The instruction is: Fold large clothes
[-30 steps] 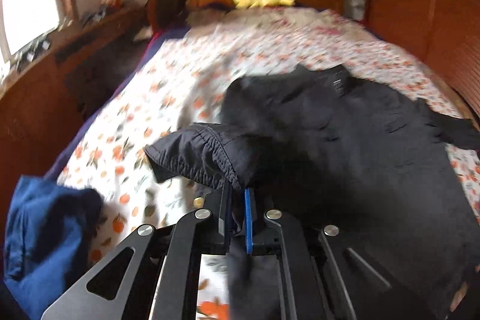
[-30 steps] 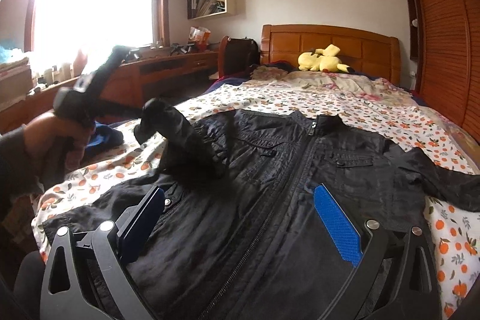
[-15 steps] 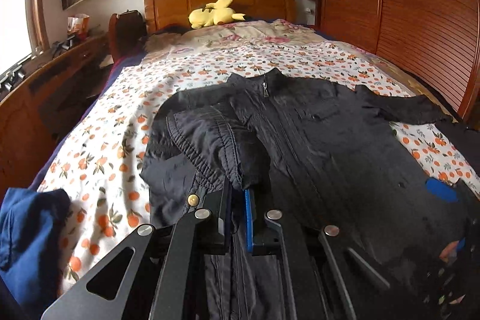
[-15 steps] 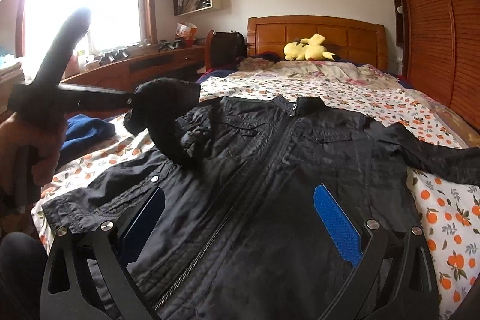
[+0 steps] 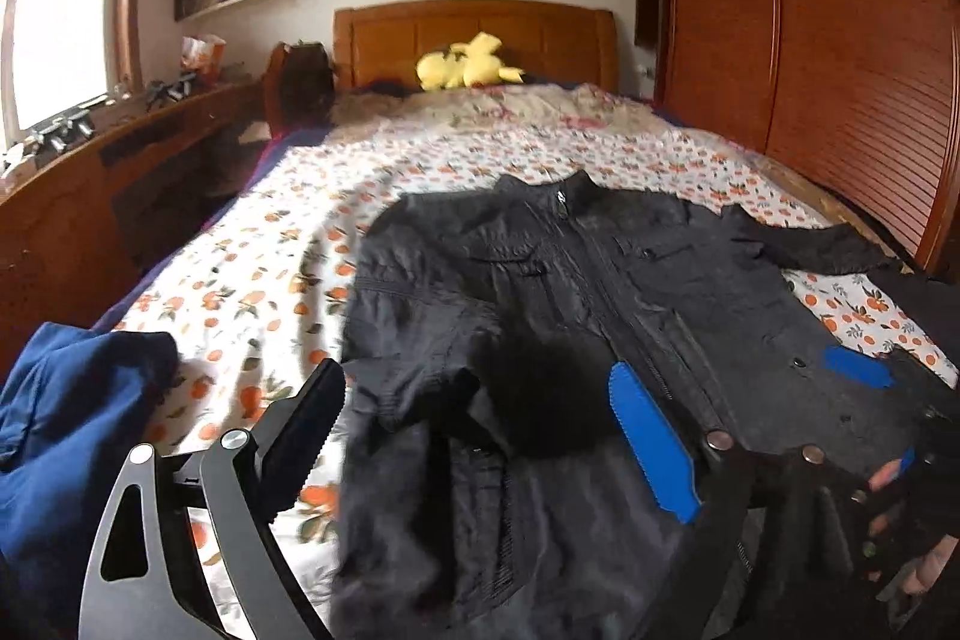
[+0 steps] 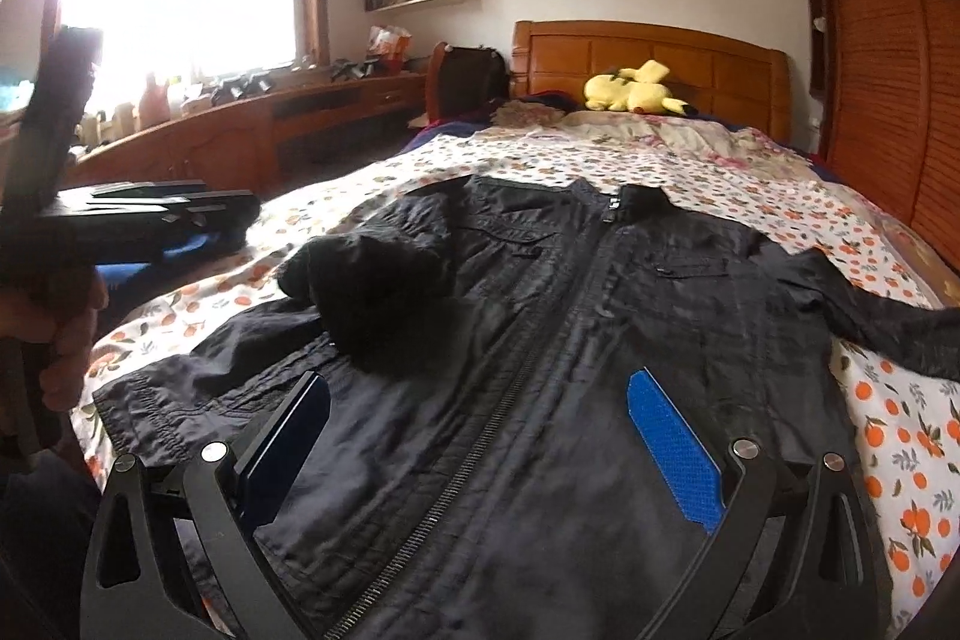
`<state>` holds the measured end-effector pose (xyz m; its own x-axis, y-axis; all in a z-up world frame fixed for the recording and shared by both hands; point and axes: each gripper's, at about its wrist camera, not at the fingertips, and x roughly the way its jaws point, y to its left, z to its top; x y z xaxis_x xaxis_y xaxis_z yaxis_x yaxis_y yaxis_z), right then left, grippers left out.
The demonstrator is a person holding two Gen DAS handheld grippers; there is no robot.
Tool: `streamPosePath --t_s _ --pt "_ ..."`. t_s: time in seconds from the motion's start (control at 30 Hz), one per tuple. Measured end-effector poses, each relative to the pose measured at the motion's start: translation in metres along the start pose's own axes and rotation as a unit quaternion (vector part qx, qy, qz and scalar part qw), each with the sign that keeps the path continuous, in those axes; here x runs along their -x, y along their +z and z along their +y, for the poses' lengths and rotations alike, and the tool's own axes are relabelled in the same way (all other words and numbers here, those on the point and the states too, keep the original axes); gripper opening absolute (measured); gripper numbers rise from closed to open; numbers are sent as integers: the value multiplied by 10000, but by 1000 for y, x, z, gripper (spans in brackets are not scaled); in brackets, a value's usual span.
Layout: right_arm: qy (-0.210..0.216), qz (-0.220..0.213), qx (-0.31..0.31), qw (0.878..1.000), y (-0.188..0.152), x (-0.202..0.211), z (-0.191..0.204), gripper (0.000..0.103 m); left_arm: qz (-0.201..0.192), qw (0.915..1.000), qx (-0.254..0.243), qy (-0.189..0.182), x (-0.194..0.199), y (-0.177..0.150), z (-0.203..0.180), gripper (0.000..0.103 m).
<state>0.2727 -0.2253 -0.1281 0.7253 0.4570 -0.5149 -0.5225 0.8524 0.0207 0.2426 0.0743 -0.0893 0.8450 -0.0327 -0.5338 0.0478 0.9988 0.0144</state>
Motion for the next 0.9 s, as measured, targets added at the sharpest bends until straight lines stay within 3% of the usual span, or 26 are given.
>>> streamPosePath --t_s 0.23,0.37,0.63,0.8,0.9 --pt "336 279 404 9982 20 -37 35 90 -273 9990 333 100 33 -9 41 92" --pt "536 412 709 9952 39 -63 56 84 -285 9986 412 161 42 -18 62 92" --pt "775 751 1094 9881 72 -122 93 82 -199 9984 504 138 51 -31 84 92" --pt "685 1112 1240 9837 75 -159 105 78 -219 9984 493 146 55 -34 86 92" --pt "351 1421 1314 9805 72 -182 101 73 -209 9985 483 182 55 -35 87 92"
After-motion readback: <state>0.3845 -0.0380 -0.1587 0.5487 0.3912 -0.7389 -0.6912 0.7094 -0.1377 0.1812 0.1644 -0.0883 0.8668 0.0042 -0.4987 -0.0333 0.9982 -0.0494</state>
